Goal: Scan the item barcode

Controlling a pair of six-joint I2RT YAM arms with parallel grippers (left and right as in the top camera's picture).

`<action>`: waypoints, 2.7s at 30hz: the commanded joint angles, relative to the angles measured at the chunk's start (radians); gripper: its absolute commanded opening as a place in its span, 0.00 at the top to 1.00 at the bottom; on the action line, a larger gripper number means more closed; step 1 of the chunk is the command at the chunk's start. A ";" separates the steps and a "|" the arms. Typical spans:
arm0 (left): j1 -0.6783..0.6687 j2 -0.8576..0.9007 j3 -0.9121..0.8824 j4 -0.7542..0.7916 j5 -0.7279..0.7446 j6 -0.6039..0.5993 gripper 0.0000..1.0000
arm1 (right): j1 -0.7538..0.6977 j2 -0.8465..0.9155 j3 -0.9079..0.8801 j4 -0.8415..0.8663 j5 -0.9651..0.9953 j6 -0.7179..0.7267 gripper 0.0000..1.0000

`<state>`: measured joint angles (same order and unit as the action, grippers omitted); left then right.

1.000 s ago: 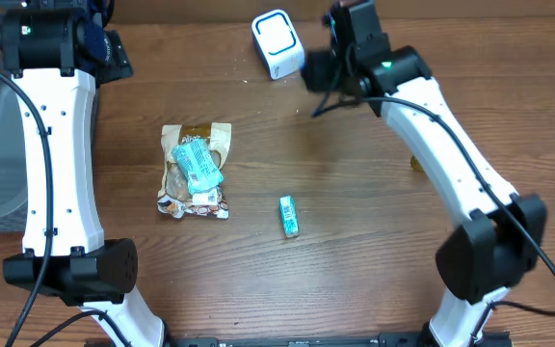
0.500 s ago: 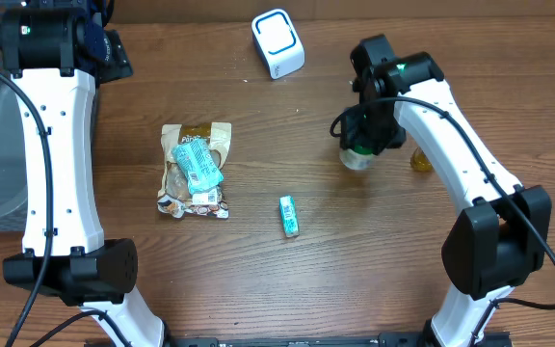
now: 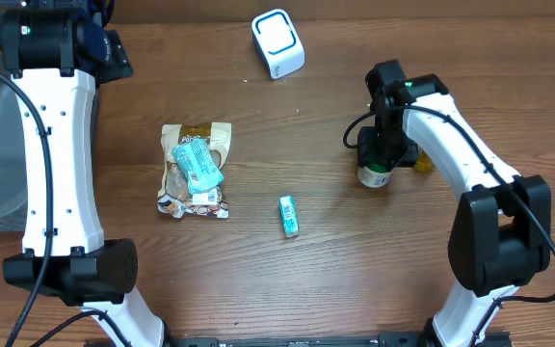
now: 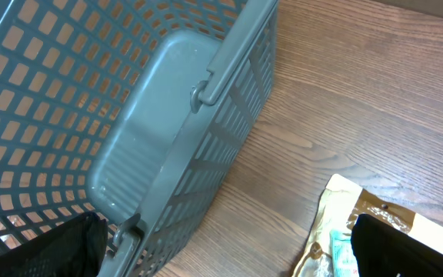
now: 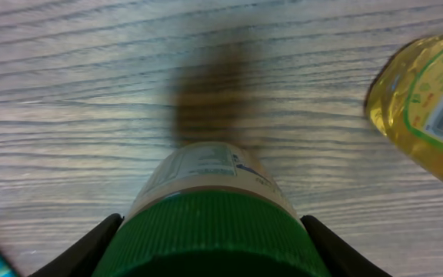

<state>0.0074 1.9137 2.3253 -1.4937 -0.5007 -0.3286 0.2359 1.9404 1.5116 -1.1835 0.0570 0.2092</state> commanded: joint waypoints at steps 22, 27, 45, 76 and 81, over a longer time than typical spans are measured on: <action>-0.001 -0.006 0.019 0.002 0.004 0.018 0.01 | -0.001 -0.005 0.187 -0.061 0.068 0.001 0.00; -0.001 -0.006 0.019 0.002 0.004 0.018 0.00 | 0.019 -0.005 0.346 -0.140 -0.127 -0.006 0.00; -0.001 -0.006 0.019 0.002 0.004 0.018 0.00 | 0.098 -0.004 0.301 -0.192 -0.395 -0.005 0.15; -0.001 -0.006 0.019 0.002 0.004 0.018 0.01 | 0.158 -0.004 0.200 -0.130 -0.357 -0.005 0.10; -0.001 -0.006 0.019 0.002 0.004 0.018 0.00 | 0.158 -0.004 0.200 -0.131 -0.357 -0.005 0.10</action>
<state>0.0074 1.9137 2.3253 -1.4940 -0.5007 -0.3286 0.3935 1.9404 1.7157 -1.3193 -0.3065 0.2089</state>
